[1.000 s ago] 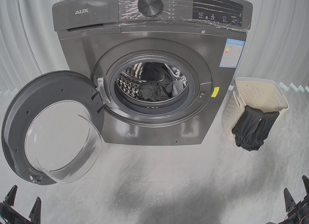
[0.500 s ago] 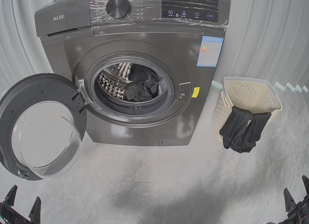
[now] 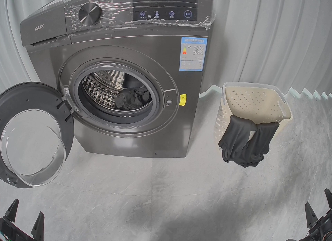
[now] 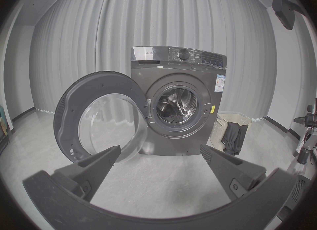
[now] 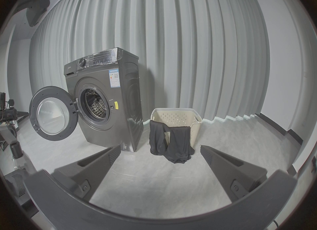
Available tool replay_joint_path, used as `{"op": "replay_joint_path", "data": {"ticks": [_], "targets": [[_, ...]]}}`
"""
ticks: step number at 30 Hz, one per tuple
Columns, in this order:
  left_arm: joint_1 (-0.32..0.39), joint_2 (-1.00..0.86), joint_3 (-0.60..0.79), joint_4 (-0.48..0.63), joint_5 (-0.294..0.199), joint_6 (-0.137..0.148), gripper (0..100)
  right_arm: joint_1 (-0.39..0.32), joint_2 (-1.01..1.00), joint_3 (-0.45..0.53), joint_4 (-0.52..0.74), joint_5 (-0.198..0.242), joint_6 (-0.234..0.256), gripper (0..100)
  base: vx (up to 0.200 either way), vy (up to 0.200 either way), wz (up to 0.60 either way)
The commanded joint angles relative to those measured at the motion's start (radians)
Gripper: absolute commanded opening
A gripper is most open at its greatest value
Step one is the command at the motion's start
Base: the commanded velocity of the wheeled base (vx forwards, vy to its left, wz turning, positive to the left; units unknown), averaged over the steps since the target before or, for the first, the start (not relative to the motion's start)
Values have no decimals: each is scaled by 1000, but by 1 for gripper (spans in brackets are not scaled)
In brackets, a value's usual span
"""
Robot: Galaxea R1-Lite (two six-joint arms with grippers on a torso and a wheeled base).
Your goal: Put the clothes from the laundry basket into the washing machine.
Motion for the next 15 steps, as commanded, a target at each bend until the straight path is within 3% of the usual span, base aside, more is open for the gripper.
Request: {"op": "replay_joint_path", "data": {"ticks": [1,10,15], "targets": [[0,-13,16,0,1,0,100,1,-9,8,-1,0,1,100,0,-200,0],[0,-13,16,0,1,-5,100,1,-9,8,0,0,1,100,0,-200,0],[0,-13,16,-2,1,-5,100,1,-9,8,0,2,1,100,0,0,0]]}}
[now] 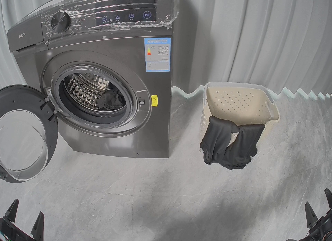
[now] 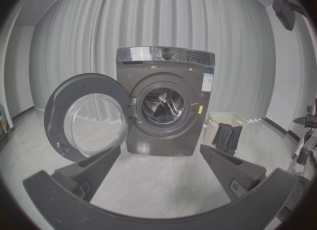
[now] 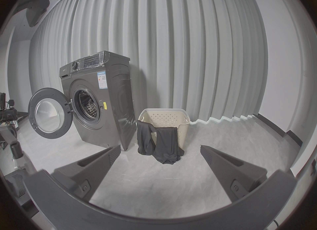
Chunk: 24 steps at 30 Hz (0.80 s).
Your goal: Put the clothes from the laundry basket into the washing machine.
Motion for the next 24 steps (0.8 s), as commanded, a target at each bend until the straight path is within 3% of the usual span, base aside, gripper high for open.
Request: {"op": "replay_joint_path", "data": {"ticks": [1,7,24], "targets": [[0,-14,16,0,0,0,100,0,-10,8,1,0,-1,100,0,0,0],[0,-14,16,0,0,-2,100,0,-10,8,1,0,-1,100,0,0,0],[0,-14,16,0,0,-3,100,0,-10,8,1,0,-1,100,0,-200,0]]}}
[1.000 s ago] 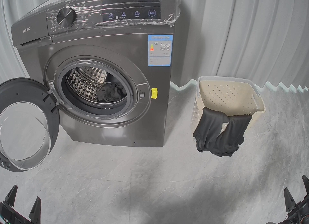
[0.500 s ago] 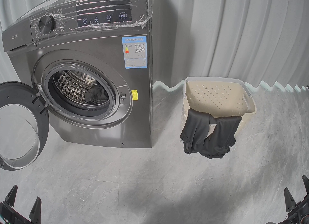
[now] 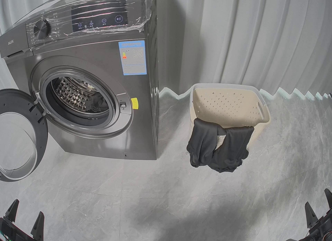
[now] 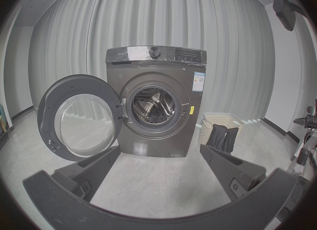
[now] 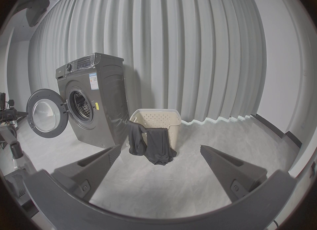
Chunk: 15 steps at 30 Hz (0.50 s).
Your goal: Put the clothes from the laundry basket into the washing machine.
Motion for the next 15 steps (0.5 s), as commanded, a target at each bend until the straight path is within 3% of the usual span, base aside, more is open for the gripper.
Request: {"op": "replay_joint_path", "data": {"ticks": [1,7,15], "targets": [[0,-15,16,0,0,0,100,0,-10,8,0,0,-2,100,0,-200,0],[0,-15,16,0,0,0,100,0,-10,8,-1,0,0,100,0,-200,0],[0,-15,16,0,0,0,100,0,-10,8,0,1,0,100,0,0,0]]}}
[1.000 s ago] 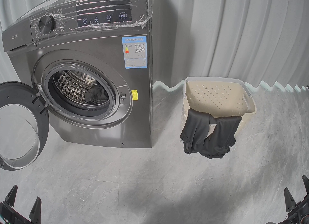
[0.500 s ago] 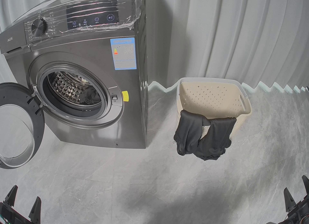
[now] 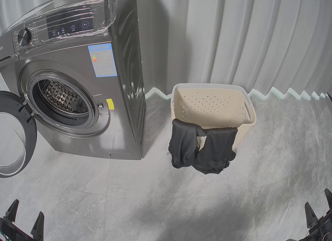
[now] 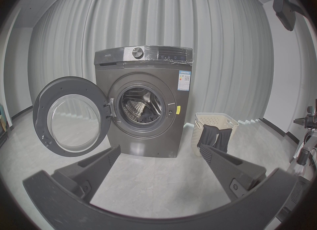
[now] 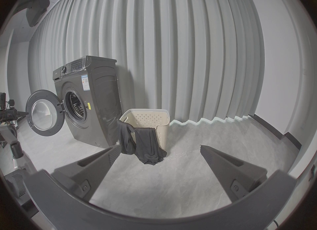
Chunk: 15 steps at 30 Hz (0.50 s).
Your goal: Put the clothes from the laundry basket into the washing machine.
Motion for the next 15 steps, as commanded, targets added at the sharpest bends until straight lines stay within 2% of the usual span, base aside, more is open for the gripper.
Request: {"op": "replay_joint_path", "data": {"ticks": [1,4,10,15], "targets": [[0,-15,16,0,0,0,100,0,-11,8,1,0,0,100,0,0,0],[0,-15,16,0,0,0,100,0,-11,8,-1,0,0,100,0,0,0],[0,-15,16,0,0,0,100,0,-11,8,1,0,0,100,200,0,0],[0,-15,16,0,0,0,100,0,-11,8,-1,0,0,100,0,0,0]]}}
